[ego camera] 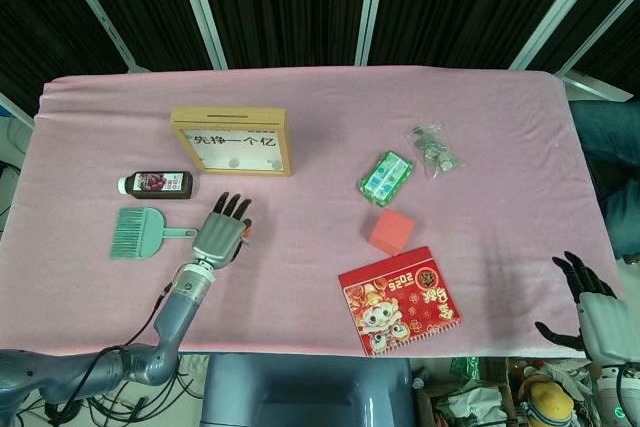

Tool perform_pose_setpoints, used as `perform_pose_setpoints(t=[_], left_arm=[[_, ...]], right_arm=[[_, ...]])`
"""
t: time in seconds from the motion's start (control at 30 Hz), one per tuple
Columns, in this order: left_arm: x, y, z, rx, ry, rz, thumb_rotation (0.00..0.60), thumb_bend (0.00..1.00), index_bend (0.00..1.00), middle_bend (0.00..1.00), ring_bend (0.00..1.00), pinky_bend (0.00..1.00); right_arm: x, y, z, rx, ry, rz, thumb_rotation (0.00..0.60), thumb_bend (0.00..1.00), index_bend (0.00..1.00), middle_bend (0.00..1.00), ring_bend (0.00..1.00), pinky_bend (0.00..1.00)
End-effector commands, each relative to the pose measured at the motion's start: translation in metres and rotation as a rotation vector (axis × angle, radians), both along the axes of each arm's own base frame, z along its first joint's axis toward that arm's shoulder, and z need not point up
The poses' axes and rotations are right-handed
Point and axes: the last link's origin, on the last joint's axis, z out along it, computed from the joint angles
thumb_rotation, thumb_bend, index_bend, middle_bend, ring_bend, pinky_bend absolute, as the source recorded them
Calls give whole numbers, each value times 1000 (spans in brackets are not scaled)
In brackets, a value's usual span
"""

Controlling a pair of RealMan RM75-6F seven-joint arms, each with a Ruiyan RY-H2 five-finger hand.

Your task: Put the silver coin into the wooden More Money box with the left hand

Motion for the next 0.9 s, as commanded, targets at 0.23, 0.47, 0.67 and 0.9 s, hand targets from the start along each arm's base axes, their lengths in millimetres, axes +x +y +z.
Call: perform_pose_setpoints(t=[0.23, 0.47, 0.67, 0.9], left_arm=[[2, 1, -3, 4, 11, 13, 600, 456, 493, 96, 0, 0], [2, 0, -5, 1, 6, 9, 600, 461, 509, 101, 0, 0], [3, 0, -6, 8, 2, 3, 600, 464, 526, 105, 0, 0], [3, 0, -8, 11, 5, 1, 600, 466, 541, 113, 0, 0]], right_arm=[[0, 0, 0, 2, -6, -2, 600, 82, 134, 43, 107, 201], [0, -1, 0, 4, -12, -1, 600, 82, 134, 43, 108, 201], [0, -1, 0, 6, -12, 3, 600, 82, 134, 43, 108, 201], [0, -1, 0, 6, -11, 2, 600, 82, 134, 44, 108, 201]])
